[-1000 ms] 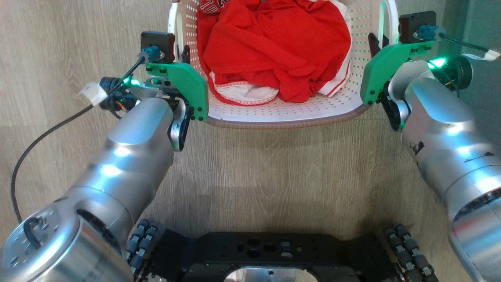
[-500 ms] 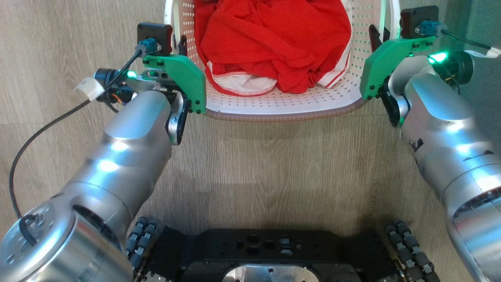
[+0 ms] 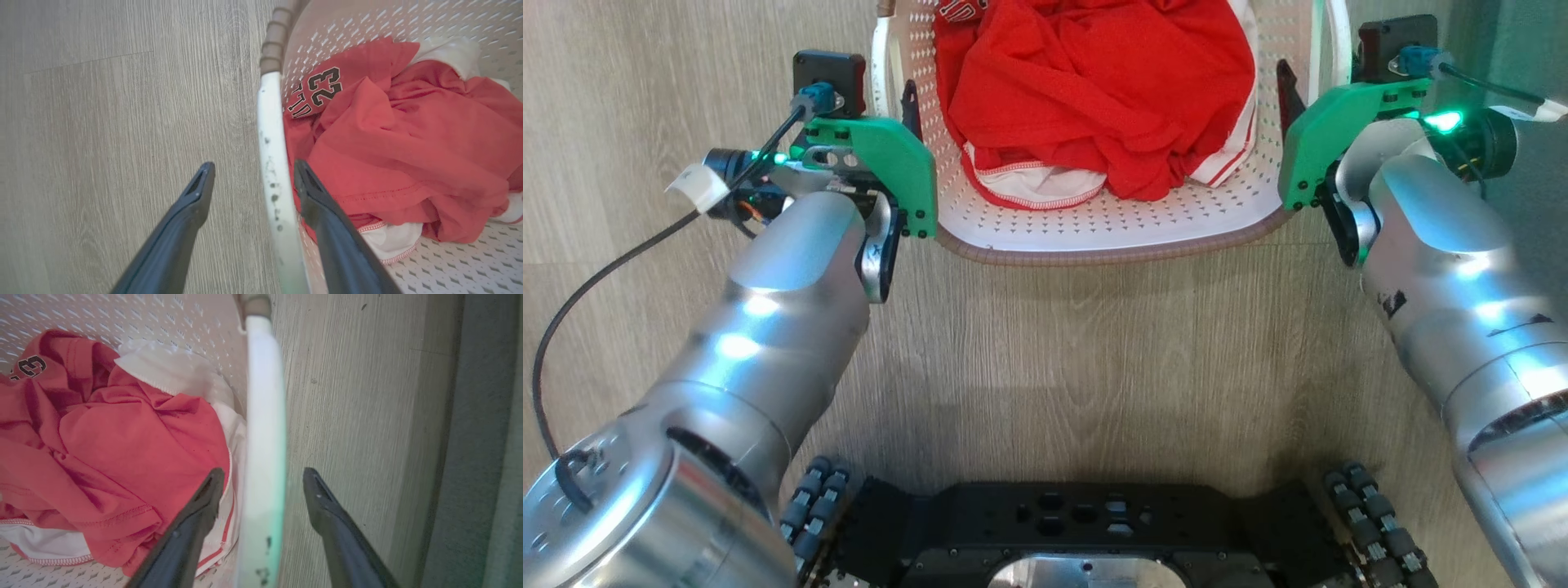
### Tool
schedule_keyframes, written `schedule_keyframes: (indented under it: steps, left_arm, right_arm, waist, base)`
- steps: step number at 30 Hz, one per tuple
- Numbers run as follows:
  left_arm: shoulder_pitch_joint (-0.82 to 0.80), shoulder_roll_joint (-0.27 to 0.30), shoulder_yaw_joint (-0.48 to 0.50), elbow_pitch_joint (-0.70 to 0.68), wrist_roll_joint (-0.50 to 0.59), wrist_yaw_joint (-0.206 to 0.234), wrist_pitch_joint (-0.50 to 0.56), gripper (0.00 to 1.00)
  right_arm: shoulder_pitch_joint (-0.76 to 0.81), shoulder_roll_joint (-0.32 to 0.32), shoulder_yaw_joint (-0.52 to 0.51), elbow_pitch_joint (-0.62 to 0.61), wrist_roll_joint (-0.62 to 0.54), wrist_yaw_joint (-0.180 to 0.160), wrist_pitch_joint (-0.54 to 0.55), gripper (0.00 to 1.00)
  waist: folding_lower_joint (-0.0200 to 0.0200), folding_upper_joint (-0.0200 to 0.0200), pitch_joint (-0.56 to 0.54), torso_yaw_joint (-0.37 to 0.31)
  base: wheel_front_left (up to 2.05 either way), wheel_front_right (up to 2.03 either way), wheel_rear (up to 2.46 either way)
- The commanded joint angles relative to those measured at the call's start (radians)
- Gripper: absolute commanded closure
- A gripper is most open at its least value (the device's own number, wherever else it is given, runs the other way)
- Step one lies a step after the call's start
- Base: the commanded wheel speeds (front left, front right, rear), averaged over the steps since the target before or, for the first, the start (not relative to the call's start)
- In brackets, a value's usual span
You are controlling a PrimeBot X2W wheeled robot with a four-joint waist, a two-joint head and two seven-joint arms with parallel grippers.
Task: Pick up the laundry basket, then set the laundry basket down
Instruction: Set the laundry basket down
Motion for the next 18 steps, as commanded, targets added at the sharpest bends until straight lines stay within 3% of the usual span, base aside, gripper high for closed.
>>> schedule_keyframes:
  steps: [1,11,18]
  left_arm:
    - [0.019,0.026,0.015,-0.002,-0.003,0.014,-0.005,0.0]
    - [0.03,0.026,0.053,-0.01,0.025,0.021,-0.005,0.0]
    - [0.079,0.045,0.135,-0.066,0.084,0.021,-0.005,0.0]
  right_arm:
    - [0.037,0.019,-0.001,-0.005,-0.009,-0.002,-0.007,0.0]
    - [0.043,0.024,-0.031,-0.005,-0.04,-0.002,-0.026,0.0]
    - [0.045,0.026,-0.053,-0.007,-0.06,-0.002,-0.042,0.0]
  waist:
    - [0.0,-0.0001,-0.005,0.0]
    - [0.0,-0.0001,-0.052,-0.007]
    - [0.0,-0.0001,-0.131,-0.013]
  base:
    - [0.0,0.0,0.0]
    - [0.0,0.0,0.0]
    - [0.0,0.0,0.0]
